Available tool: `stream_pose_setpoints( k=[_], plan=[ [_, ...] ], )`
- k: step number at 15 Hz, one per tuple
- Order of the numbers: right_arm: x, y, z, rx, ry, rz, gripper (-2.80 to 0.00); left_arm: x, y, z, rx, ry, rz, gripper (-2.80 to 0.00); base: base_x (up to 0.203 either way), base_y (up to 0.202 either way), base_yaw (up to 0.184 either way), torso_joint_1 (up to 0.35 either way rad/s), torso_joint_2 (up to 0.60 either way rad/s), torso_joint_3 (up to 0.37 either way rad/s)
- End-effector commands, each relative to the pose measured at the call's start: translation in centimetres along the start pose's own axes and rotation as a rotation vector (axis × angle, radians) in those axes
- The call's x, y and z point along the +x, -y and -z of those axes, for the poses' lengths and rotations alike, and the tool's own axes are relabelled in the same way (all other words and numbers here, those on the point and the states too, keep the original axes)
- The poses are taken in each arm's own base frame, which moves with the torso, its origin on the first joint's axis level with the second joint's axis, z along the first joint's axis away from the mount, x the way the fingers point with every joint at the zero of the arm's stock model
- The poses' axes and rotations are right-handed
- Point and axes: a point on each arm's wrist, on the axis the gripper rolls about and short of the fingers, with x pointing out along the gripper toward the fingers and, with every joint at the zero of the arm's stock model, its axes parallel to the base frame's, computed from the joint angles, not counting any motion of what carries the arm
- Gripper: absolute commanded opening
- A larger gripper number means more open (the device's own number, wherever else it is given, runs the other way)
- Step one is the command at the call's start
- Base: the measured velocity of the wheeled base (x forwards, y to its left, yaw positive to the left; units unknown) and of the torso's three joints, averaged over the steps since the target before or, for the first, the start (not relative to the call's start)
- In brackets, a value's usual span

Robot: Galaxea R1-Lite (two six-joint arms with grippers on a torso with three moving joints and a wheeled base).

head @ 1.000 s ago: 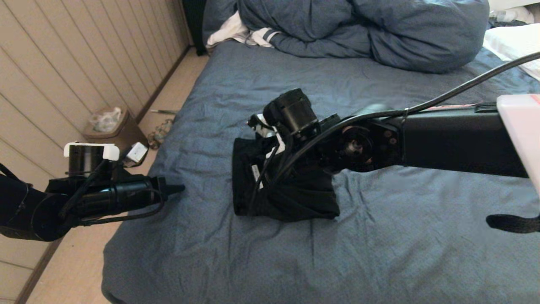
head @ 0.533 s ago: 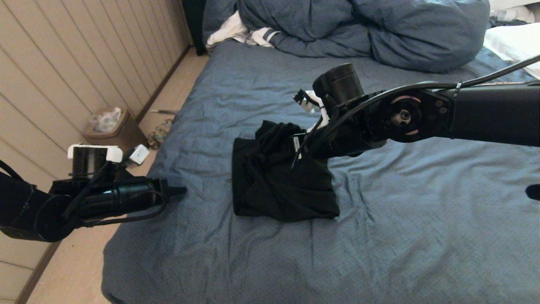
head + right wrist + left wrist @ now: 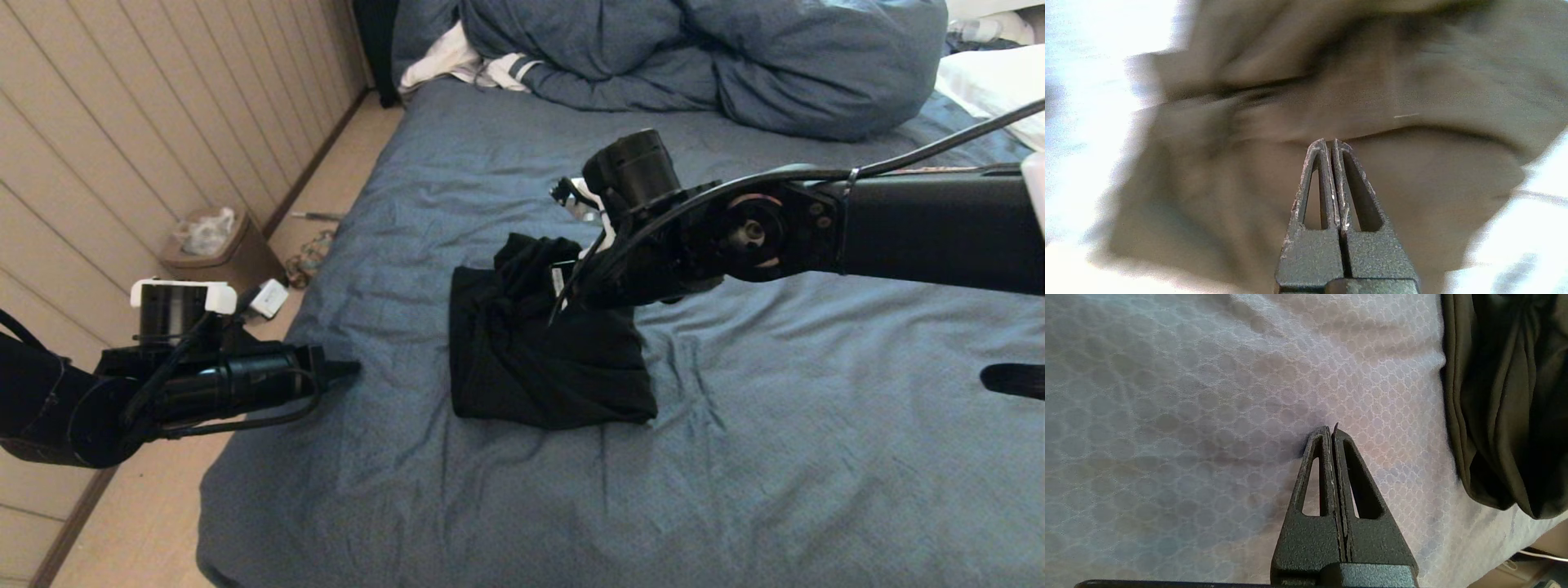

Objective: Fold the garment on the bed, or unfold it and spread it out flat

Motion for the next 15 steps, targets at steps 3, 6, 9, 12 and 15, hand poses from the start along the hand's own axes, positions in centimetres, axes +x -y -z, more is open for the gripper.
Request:
stream_pose_setpoints(
  k=[3,6,9,12,15],
  plan=[
    [1.8,0.3,0.5,-0.011,-0.018,0.066,-2.80,0.0,0.0,0.0,-0.001,0.000,0.003,-2.80,0.000,0.000,0.000,0.000,0.00,0.000],
    [3.1,0.1,0.4,-0.009,-0.013,0.066,-2.80,0.1,-0.1,0.0,-0.002,-0.001,0.003,-2.80,0.000,0.000,0.000,0.000,0.00,0.000],
    [5.6,-0.5,0.6,-0.035,0.049,0.078,-2.80,0.4,-0.3,0.2,-0.006,-0.010,-0.003,-2.80,0.000,0.000,0.000,0.000,0.00,0.000],
    [8.6,-1.0,0.1,-0.036,0.246,0.154,-2.80,0.8,-0.6,0.3,-0.004,-0.004,-0.004,-2.80,0.000,0.000,0.000,0.000,0.00,0.000],
    [10.5,-2.5,-0.2,-0.027,0.456,0.201,-2.80,1.1,-0.8,0.5,-0.004,-0.004,-0.006,-2.80,0.000,0.000,0.000,0.000,0.00,0.000]
  ],
)
